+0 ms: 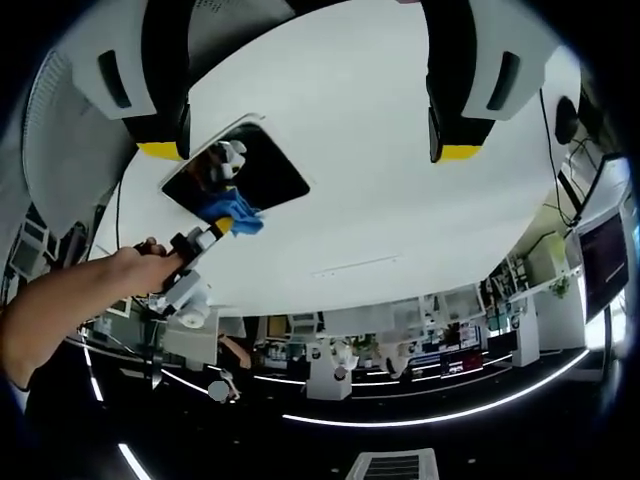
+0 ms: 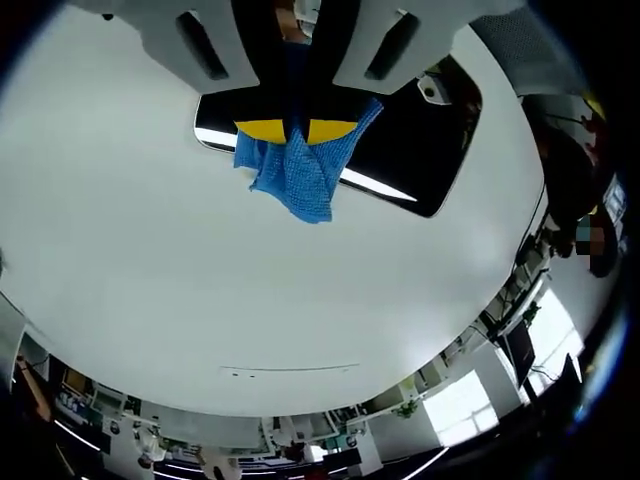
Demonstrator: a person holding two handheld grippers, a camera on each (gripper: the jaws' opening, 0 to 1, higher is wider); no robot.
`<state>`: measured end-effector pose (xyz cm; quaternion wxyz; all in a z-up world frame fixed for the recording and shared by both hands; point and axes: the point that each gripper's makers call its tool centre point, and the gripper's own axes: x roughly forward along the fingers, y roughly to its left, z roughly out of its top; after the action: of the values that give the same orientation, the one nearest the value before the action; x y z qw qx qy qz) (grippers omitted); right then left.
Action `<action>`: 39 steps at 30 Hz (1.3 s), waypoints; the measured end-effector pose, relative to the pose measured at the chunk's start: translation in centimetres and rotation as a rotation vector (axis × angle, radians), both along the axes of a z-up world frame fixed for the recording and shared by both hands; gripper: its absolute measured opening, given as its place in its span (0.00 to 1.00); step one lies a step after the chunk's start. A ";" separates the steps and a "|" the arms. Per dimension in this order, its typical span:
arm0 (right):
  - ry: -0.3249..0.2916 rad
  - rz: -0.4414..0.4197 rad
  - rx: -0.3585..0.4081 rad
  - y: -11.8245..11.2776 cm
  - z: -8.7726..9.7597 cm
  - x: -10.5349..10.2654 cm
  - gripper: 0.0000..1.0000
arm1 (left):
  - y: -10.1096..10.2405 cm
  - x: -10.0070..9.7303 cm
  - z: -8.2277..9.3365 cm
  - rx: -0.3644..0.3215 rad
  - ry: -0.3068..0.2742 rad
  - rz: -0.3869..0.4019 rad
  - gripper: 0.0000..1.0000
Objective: Wipe the mirror surface with the cleaning cloth until all visible marks leave the cleaned area.
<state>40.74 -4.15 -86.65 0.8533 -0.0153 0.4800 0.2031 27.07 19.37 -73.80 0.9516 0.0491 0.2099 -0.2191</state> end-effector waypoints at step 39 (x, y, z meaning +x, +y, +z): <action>-0.023 -0.088 0.033 -0.8 0.1 -5.2 0.00 | -1.0 0.8 0.1 -0.022 -0.015 -0.037 0.98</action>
<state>35.53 -4.94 -86.58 0.8669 0.0175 0.4672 0.1728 27.89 18.36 -73.68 0.9493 0.0439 0.1995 -0.2388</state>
